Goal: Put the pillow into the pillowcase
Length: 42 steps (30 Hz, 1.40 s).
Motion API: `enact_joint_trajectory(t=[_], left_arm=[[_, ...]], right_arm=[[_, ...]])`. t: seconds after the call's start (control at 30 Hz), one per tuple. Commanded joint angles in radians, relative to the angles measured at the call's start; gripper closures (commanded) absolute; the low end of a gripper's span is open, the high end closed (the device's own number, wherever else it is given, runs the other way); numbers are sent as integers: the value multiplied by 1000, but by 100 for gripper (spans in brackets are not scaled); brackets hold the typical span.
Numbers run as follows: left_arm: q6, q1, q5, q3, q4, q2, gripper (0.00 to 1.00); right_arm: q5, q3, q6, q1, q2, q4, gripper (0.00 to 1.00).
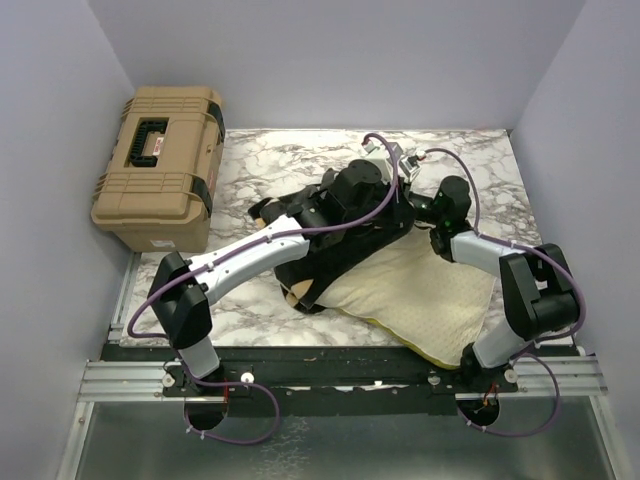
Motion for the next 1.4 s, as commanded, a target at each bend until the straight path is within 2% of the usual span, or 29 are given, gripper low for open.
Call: enact_joint_trajectory(t=[0.0,0.07,0.13,0.17,0.2,0.27,0.33,0.43,0.57,0.73,0.9,1.03,1.17,1.27,1.37], left_arm=[[-40,-181,218,72,136,32,100],[-21,-194,205,86,88,36,100],[20,-195,116,93,-17,14,100],[66,-195,35,98,-83,-4,92],[94,-194,-68,106,-159,-23,79],[141,-187,-264,118,-312,-60,50],[178,-169,-402,132,-403,-91,32],[228,-141,-517,158,-495,-127,18],[262,-74,-569,202,-567,-152,8],[269,85,-448,251,-601,-162,5],[266,231,-231,299,-588,-112,1],[237,302,-58,322,-541,-52,1],[195,332,137,327,-451,13,2],[163,330,253,360,-414,83,9],[147,325,280,410,-409,137,36]], right_arm=[[34,1,194,49,57,296,100],[33,9,216,50,57,311,100],[25,10,228,49,34,312,100],[23,10,221,49,14,293,100],[20,13,201,48,-8,256,100],[24,18,136,48,-55,152,100],[41,23,48,49,-94,38,100],[47,40,-9,49,-101,-49,100],[26,51,38,48,-53,50,100],[5,61,-31,50,-66,29,100],[3,68,-243,55,-139,-172,100],[6,90,-422,69,-194,-367,100],[19,97,-507,75,-237,-459,100],[23,115,-520,75,-250,-486,100],[25,123,-492,74,-254,-469,100]])
